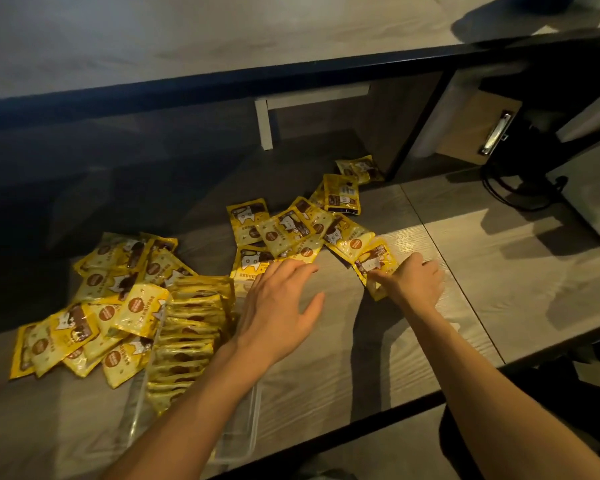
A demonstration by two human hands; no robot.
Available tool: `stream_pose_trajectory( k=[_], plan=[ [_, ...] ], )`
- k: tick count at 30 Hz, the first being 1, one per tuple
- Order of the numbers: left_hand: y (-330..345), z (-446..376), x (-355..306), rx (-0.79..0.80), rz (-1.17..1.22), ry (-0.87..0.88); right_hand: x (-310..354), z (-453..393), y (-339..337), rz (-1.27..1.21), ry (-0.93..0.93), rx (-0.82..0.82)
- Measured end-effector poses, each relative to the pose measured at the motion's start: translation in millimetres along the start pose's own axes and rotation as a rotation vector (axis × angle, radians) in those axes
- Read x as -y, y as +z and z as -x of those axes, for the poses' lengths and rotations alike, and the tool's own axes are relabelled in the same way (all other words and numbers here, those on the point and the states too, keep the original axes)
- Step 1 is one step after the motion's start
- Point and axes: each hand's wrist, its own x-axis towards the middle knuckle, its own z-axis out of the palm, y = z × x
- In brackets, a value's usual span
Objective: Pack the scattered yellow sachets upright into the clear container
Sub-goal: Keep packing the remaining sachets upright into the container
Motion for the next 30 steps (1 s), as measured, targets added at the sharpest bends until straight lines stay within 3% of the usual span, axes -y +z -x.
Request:
stream_pose_trajectory(
  k=[5,11,16,19,22,26,30],
  plan=[
    [-1.5,-1.9,-1.7,-0.004,-0.044,0.068,1.1,20.3,-10.4,-0.226,-0.200,0.008],
    [-4.8,-2.7,-2.5,-0.018,-0.019,0.117,13.1,54.7,-38.5,-0.136,-0.546,0.008],
    [-15.1,-11.8,3.5,0.096,-0.072,0.183,41.4,73.7,-68.3,-0.042,-0.926,0.210],
    [-17.2,-11.5,9.4,0.195,-0.037,0.121,60.3,80.7,-75.8,-0.047,-1.052,0.330],
    [-15.0,-5.2,17.1,0.208,0.010,0.000,68.2,86.6,-72.2,-0.078,-1.085,0.384],
    [-17.7,-0.9,24.5,0.153,0.089,-0.014,67.5,87.0,-66.4,-0.227,-1.018,0.422],
    [-21.1,-0.5,25.8,0.069,0.197,-0.037,64.7,70.4,-66.6,-0.719,-0.744,0.455]
  ],
)
